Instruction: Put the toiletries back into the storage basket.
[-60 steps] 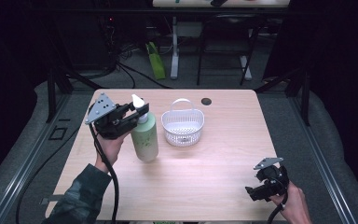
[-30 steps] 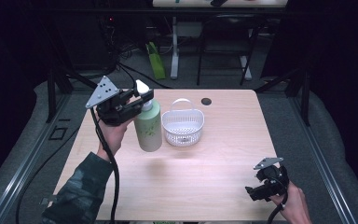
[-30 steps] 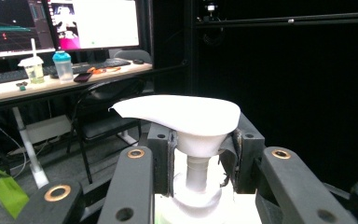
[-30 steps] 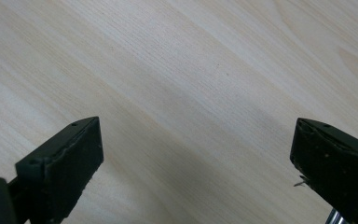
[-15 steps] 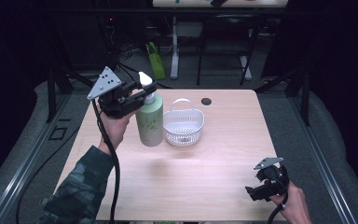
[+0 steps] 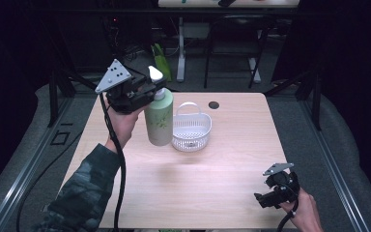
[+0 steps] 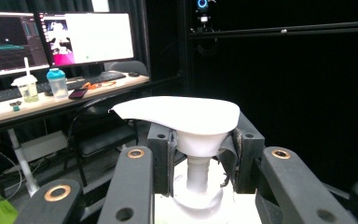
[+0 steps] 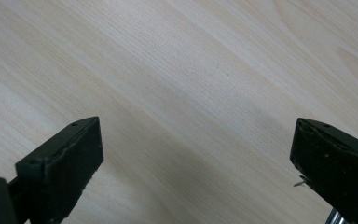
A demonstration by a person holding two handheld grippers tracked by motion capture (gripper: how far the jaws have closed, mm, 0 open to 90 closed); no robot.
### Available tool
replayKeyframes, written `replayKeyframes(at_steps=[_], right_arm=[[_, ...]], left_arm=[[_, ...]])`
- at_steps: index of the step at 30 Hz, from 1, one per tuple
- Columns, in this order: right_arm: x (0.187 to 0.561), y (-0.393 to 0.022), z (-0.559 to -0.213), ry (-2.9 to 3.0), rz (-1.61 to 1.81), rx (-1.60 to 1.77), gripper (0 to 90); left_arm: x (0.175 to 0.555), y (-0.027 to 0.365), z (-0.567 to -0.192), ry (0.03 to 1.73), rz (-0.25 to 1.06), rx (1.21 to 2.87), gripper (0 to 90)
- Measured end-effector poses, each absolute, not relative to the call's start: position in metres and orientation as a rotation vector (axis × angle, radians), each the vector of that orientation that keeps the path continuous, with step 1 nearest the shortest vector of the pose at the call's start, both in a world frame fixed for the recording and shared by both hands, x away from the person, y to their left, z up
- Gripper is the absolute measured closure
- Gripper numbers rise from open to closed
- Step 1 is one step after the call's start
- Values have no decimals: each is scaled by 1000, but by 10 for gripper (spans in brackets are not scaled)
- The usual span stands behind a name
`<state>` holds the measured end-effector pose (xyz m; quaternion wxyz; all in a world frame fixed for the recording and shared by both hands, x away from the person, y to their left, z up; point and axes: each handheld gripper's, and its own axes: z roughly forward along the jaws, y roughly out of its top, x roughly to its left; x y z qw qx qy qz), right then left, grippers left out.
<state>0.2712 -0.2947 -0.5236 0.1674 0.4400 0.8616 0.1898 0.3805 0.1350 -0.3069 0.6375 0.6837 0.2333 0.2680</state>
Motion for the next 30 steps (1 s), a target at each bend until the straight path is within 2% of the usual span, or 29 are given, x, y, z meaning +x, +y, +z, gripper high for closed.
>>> replayKeyframes(at_steps=[30], right_arm=[[272, -295, -524, 2449, 544, 1251, 21]], left_arm=[[401, 109, -291, 497, 608, 1566, 674]])
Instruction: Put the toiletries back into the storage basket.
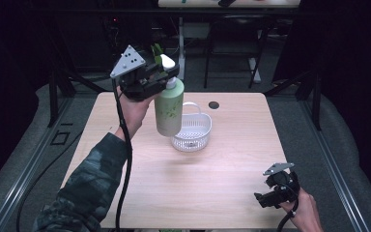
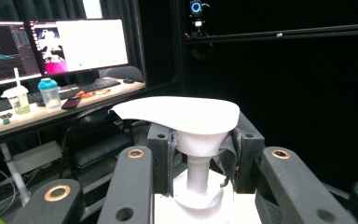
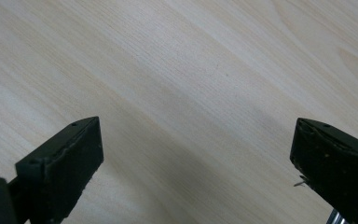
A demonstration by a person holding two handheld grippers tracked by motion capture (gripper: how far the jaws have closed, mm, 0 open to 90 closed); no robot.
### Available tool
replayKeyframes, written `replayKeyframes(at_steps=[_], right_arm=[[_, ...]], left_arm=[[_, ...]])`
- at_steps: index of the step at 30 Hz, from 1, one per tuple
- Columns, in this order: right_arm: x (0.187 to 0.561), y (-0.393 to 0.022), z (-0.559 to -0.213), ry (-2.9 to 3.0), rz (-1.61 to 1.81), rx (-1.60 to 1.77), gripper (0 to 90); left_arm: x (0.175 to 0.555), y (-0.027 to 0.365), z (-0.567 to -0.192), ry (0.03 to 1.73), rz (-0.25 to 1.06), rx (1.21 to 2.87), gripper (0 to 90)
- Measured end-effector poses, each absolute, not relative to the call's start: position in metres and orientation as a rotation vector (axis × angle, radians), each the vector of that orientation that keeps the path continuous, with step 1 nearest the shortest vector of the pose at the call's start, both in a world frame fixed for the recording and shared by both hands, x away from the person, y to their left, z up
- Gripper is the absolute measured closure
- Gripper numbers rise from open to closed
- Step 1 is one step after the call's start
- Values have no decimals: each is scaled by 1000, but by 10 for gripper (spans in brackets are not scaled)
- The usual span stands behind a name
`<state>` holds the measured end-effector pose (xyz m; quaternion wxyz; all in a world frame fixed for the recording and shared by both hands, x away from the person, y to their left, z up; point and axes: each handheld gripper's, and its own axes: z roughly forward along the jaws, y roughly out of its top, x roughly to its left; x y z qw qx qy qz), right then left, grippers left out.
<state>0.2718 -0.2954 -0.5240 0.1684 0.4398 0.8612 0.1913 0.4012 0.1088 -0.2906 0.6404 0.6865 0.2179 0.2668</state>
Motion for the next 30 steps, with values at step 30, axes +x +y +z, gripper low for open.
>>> replayKeyframes(at_steps=[30], right_arm=[[272, -296, -524, 2444, 547, 1255, 22]], left_arm=[[430, 85, -299, 533, 597, 1571, 674]])
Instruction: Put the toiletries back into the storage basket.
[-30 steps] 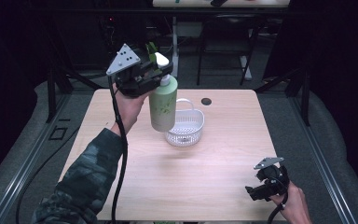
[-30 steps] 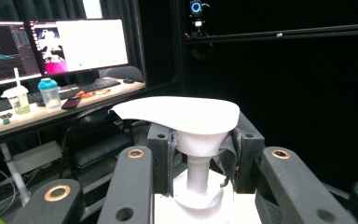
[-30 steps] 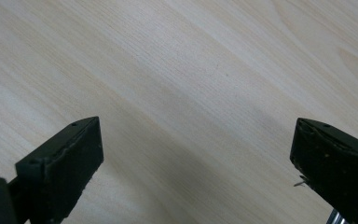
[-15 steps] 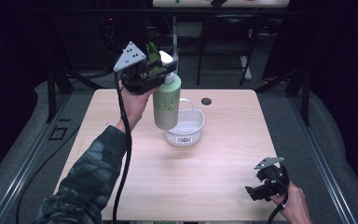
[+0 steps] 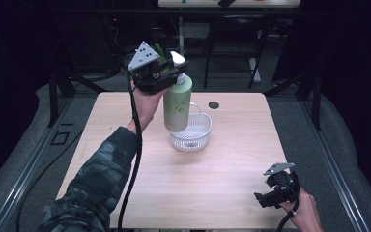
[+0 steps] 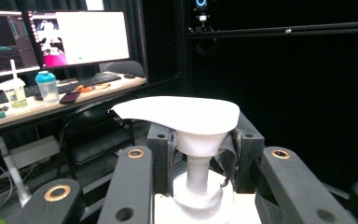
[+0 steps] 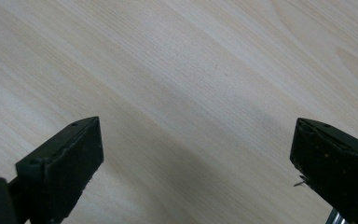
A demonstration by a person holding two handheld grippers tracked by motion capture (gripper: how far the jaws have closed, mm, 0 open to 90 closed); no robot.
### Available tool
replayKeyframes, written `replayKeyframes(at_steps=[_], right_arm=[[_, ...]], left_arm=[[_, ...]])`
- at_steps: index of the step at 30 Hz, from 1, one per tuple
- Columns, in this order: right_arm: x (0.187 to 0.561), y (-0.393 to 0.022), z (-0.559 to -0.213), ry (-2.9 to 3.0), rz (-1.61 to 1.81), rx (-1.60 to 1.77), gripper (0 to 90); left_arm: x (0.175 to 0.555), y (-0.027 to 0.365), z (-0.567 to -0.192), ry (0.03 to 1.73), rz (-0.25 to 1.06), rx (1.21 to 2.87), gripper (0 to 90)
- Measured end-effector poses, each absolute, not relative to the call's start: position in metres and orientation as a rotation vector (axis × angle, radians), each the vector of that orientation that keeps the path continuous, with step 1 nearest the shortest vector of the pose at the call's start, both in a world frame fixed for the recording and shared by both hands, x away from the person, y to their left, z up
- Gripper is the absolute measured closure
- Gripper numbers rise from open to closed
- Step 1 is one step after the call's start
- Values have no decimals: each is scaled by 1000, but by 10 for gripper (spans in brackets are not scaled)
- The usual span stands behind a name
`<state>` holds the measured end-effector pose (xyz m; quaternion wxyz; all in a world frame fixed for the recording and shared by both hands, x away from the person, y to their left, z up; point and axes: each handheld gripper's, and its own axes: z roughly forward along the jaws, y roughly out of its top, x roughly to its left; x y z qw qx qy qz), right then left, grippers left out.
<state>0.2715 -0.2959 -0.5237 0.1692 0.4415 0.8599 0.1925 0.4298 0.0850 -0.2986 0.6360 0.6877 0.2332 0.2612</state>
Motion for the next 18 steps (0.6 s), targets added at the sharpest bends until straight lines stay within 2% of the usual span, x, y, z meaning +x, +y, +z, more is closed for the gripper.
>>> replayKeyframes(at_steps=[18], right_arm=[[272, -297, -524, 2442, 557, 1263, 23]], left_arm=[[442, 72, -305, 547, 598, 1562, 674]])
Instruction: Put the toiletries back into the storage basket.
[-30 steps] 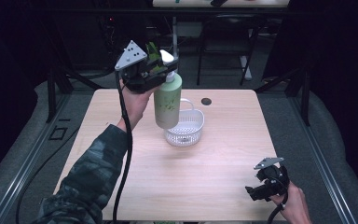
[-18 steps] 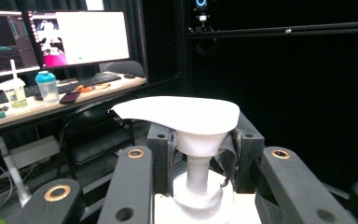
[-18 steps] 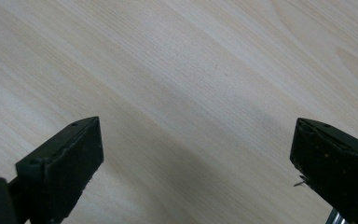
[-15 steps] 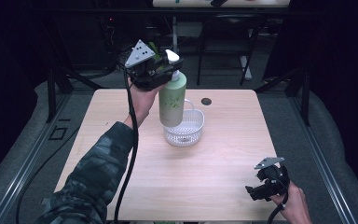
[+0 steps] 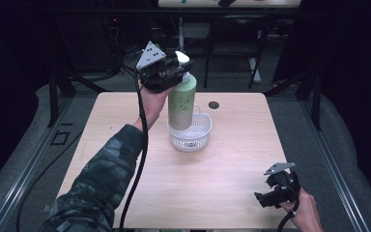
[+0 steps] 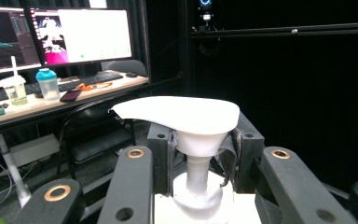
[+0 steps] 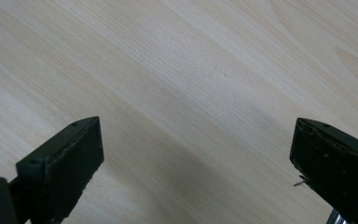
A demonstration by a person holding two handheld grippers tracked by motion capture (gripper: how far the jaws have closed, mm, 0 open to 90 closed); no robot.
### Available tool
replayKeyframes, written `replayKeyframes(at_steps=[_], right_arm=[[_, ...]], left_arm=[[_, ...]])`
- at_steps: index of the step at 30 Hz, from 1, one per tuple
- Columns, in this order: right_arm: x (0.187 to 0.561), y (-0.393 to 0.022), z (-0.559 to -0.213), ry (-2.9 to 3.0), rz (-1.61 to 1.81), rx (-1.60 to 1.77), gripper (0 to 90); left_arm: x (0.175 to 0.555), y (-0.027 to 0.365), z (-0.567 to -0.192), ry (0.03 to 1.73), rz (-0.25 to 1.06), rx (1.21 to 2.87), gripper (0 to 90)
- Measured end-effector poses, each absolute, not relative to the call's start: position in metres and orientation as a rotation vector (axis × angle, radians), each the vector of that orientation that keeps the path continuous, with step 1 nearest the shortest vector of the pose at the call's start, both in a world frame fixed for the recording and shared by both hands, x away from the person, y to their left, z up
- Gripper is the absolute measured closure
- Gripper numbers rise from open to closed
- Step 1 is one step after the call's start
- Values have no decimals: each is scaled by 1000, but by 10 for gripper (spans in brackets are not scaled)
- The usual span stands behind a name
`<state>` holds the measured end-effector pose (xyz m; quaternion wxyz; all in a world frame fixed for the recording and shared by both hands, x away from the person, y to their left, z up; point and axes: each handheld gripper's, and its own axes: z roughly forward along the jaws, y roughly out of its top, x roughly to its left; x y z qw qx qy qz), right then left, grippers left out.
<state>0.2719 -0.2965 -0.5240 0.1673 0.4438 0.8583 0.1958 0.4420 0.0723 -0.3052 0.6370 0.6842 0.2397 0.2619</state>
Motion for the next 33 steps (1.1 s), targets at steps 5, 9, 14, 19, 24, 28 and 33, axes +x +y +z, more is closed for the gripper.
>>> replayKeyframes(at_steps=[5, 9, 14, 19, 24, 28, 33], right_arm=[[272, -296, -523, 2441, 561, 1261, 23], [272, -296, -523, 2440, 564, 1264, 23], [272, -296, -523, 2439, 565, 1266, 24], [271, -296, -523, 2438, 566, 1265, 23], [271, -296, -523, 2439, 563, 1264, 24], [271, -296, -522, 2435, 563, 1258, 24], [271, -297, -522, 2433, 560, 1254, 23]], left_arm=[[444, 70, -305, 543, 600, 1556, 674], [446, 68, -306, 543, 601, 1554, 674], [448, 64, -307, 544, 606, 1556, 674], [451, 61, -310, 553, 600, 1555, 674], [453, 58, -313, 558, 597, 1557, 674], [454, 57, -315, 568, 590, 1548, 674], [457, 54, -319, 576, 583, 1548, 674]])
